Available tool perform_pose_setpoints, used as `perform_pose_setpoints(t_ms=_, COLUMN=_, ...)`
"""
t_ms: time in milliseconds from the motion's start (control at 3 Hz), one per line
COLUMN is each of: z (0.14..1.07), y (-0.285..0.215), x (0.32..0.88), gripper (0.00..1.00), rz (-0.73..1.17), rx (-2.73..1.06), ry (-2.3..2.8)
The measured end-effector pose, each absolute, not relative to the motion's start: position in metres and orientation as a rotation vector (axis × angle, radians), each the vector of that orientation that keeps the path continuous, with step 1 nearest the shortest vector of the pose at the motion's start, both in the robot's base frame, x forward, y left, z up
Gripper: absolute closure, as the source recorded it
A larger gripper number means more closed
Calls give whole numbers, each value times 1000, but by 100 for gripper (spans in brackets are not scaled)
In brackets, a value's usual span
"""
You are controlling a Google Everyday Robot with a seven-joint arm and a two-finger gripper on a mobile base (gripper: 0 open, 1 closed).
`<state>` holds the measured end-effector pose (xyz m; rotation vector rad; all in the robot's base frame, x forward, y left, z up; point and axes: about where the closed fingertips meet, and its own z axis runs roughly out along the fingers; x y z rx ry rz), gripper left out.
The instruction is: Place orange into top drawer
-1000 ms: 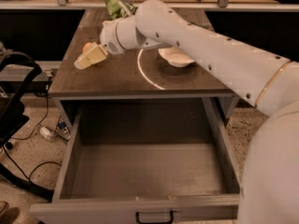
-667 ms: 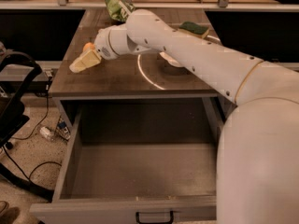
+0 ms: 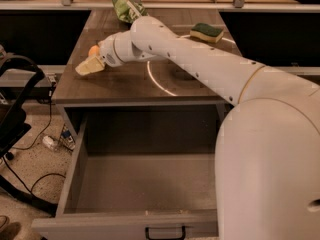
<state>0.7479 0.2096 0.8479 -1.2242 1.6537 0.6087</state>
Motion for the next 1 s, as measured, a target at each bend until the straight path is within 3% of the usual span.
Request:
perform_pose_setpoints(t_ms=333, z=847, y=213, x=746, gripper=56, rz=613, rx=-1228, ry=1653)
perform_pose_setpoints(t_ms=1000, z=844, y=217, x=745, gripper=100, rz=620, rx=-1234, ry=1653)
